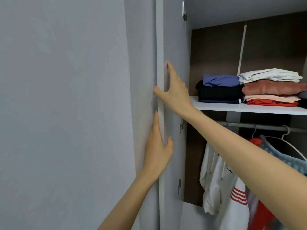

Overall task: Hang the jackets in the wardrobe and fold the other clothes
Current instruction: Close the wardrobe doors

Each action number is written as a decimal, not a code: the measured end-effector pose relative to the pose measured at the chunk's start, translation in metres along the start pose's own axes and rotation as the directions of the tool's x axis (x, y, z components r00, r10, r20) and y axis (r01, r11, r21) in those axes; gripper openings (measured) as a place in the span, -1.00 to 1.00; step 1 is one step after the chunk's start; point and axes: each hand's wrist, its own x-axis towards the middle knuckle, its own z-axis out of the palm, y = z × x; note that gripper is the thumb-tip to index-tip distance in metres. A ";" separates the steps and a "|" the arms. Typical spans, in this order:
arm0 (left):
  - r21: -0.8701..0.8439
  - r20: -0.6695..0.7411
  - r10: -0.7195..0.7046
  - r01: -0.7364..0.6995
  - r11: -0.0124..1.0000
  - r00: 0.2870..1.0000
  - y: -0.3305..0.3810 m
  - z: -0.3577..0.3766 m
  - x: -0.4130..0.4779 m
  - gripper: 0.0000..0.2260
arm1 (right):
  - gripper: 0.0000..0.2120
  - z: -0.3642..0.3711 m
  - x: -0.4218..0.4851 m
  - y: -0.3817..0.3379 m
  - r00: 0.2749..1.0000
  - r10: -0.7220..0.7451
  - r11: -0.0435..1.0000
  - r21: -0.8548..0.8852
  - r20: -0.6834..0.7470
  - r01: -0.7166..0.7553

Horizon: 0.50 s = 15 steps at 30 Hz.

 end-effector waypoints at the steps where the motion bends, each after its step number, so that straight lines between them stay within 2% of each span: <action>1: -0.024 -0.001 0.006 -0.006 1.000 1.000 -0.002 -0.001 0.001 -0.28 | -0.16 -0.002 0.000 0.000 1.000 -0.007 0.999 -0.046 -0.007 0.007; 3: -0.095 0.012 0.008 -0.006 0.995 1.000 -0.004 -0.002 0.002 -0.31 | -0.16 -0.006 -0.001 -0.001 1.000 -0.015 0.994 -0.109 -0.024 0.013; 6: -0.193 0.033 -0.001 0.008 0.981 0.999 -0.002 0.000 0.003 -0.39 | -0.17 -0.018 -0.004 0.000 0.998 -0.023 0.994 -0.111 -0.050 0.017; 12: -0.216 0.042 0.041 -0.031 0.976 0.998 0.012 0.022 0.003 -0.47 | -0.27 -0.056 -0.019 0.012 0.991 -0.072 0.995 -0.072 -0.111 0.065; 15: -0.234 0.067 0.118 -0.100 0.967 0.991 0.022 0.045 0.003 -0.51 | -0.37 -0.081 -0.029 0.025 0.985 -0.080 0.996 -0.060 -0.150 0.071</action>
